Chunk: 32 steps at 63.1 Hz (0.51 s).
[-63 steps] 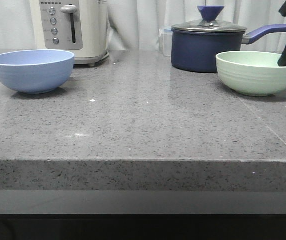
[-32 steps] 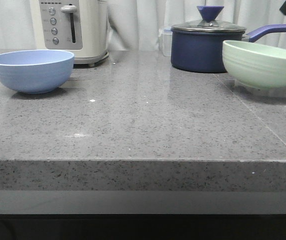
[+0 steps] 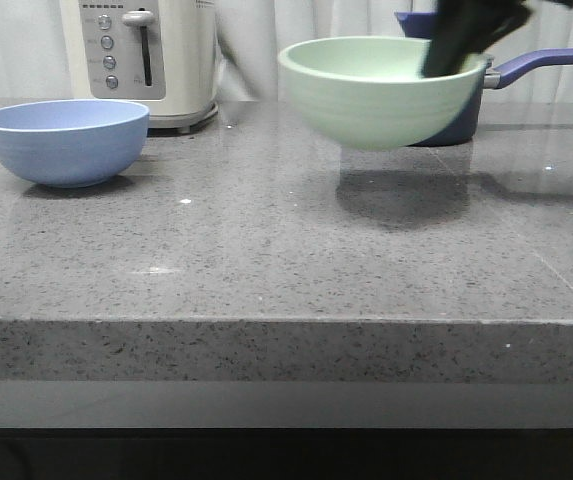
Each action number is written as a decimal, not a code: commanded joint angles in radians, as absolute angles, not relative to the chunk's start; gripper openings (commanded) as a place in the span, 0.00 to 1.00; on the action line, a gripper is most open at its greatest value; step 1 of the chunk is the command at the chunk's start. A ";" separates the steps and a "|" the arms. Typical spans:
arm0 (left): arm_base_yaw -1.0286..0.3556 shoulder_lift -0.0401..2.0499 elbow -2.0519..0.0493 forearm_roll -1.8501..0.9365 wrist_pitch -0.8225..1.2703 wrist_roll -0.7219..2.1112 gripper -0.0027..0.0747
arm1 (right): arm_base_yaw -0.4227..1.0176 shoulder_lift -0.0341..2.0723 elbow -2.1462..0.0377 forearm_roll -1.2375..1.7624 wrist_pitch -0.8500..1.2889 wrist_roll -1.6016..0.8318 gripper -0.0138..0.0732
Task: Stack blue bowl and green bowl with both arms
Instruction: 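Slide the green bowl with the right gripper toward the table center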
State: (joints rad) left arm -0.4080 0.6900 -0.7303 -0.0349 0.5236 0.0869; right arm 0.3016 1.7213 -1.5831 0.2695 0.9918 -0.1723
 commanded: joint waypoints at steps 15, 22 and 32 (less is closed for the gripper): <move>-0.416 0.691 -0.760 -0.038 0.444 0.086 0.65 | 0.351 1.755 -1.621 0.286 0.868 -0.125 0.10; -0.416 0.691 -0.760 -0.038 0.444 0.086 0.65 | 0.351 1.774 -1.621 0.287 0.855 -0.124 0.12; -0.416 0.691 -0.760 -0.038 0.444 0.086 0.65 | 0.351 1.791 -1.621 0.297 0.835 -0.118 0.26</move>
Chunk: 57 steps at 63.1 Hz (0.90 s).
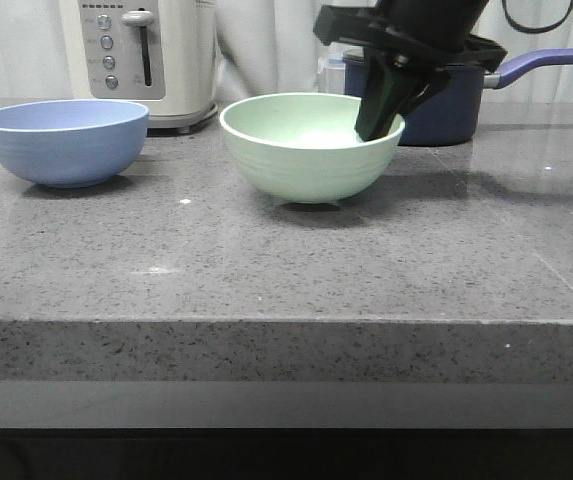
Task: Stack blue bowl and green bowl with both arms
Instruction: 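Slide the green bowl with the right gripper toward the table center, then release the green bowl and raise the right gripper away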
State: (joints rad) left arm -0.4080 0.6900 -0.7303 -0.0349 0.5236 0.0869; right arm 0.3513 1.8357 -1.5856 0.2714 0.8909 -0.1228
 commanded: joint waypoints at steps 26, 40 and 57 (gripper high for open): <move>-0.416 0.691 -0.760 -0.038 0.444 0.086 0.65 | 0.349 1.765 -1.621 0.299 0.773 -0.118 0.54; -0.416 0.691 -0.760 -0.038 0.444 0.086 0.65 | 0.295 1.604 -1.597 0.271 0.814 -0.118 0.54; -0.416 0.691 -0.760 -0.038 0.446 0.086 0.65 | 0.196 1.358 -1.303 0.349 0.763 -0.263 0.50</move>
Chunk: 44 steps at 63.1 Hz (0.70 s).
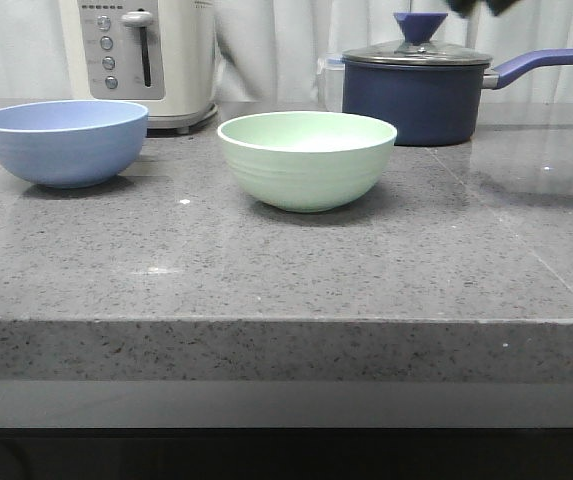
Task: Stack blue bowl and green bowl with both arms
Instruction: 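Release the green bowl and raise the right gripper away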
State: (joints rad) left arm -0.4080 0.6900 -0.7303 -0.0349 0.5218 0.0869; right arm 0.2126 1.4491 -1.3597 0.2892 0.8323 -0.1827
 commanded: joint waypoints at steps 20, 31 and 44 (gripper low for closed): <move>-0.416 0.691 -0.754 -0.040 0.446 0.086 0.65 | 0.192 1.315 -1.072 0.621 0.628 -0.601 0.09; -0.416 0.691 -0.737 -0.040 0.446 0.086 0.65 | 0.193 1.316 -1.018 0.785 0.590 -0.828 0.09; -0.416 0.691 -0.736 -0.040 0.444 0.086 0.65 | 0.193 1.374 -1.015 0.878 0.585 -0.904 0.09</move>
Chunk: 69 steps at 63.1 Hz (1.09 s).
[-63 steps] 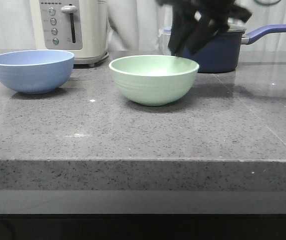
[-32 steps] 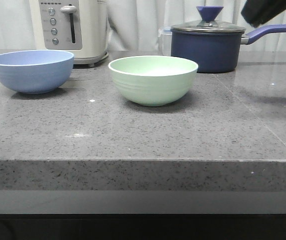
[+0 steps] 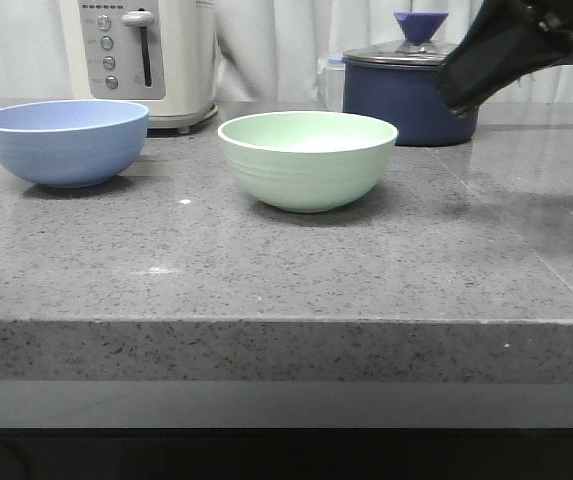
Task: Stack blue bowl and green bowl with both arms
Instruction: 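Release the green bowl and raise the right gripper away, then lower the left gripper and grasp the light blue bowl's rim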
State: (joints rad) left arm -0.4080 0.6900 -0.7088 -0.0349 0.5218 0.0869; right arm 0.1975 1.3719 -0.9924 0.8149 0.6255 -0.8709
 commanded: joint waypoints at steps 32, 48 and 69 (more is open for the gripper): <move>-0.416 0.691 -0.736 -0.040 0.444 0.086 0.65 | 0.193 1.506 -1.016 0.931 0.554 -0.904 0.09; -0.416 0.691 -0.736 -0.040 0.444 0.086 0.65 | 0.193 1.506 -1.016 0.986 0.536 -0.904 0.09; -0.416 0.691 -0.736 -0.040 0.444 0.086 0.65 | 0.193 1.506 -1.016 1.005 0.525 -0.904 0.09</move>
